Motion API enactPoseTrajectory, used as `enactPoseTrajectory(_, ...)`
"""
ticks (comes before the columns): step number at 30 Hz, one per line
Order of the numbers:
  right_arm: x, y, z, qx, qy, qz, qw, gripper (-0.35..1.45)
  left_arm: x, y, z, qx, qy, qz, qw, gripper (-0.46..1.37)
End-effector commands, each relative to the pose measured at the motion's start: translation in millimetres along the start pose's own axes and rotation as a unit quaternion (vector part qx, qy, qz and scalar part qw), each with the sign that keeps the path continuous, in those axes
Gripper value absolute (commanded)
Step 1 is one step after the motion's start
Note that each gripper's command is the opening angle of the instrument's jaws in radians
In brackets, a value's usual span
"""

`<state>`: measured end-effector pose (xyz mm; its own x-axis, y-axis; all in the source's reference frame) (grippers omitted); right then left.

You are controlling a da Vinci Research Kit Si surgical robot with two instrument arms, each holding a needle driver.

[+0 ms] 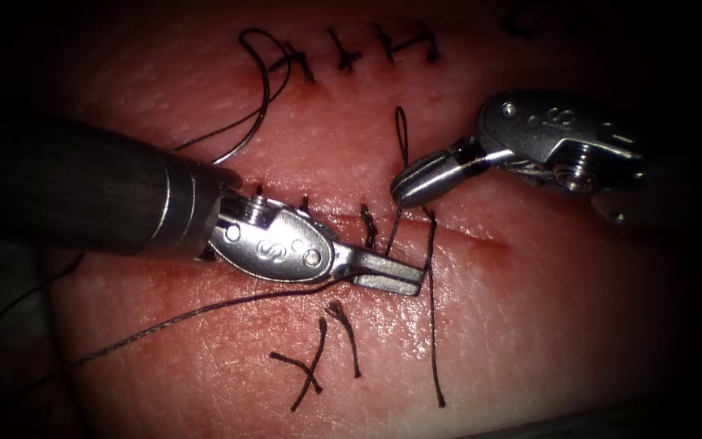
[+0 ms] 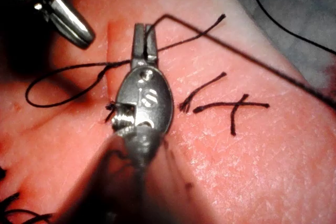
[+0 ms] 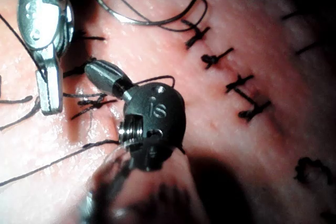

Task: Wound Closure
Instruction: Wrap suture once clockwise around right needle driver

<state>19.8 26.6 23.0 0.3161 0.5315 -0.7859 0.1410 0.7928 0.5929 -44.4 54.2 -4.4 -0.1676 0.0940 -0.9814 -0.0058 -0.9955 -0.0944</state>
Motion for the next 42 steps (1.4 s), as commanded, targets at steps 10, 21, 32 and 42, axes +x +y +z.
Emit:
enactPoseTrajectory(10,-0.7,-0.9,-2.3,0.001,-0.003,-0.002,1.000,-0.35,0.4,-0.4,-0.7,-0.006,0.004,-0.005,1.0000,-0.35)
enactPoseTrajectory(21,-3.7,-2.2,-3.8,-0.006,-0.012,-0.018,1.000,-0.35,2.4,-1.5,-1.3,-0.008,0.013,-0.024,0.9996,-0.35)
enactPoseTrajectory(32,-6.3,-0.9,-1.2,-0.039,-0.052,-0.022,0.998,-0.35,4.9,-1.2,-1.6,-0.010,0.020,-0.041,0.9989,-0.35)
enactPoseTrajectory(42,-6.6,1.0,2.2,-0.043,0.018,-0.011,0.999,-0.35,6.0,-0.1,-1.6,-0.015,0.024,-0.046,0.9985,-0.35)
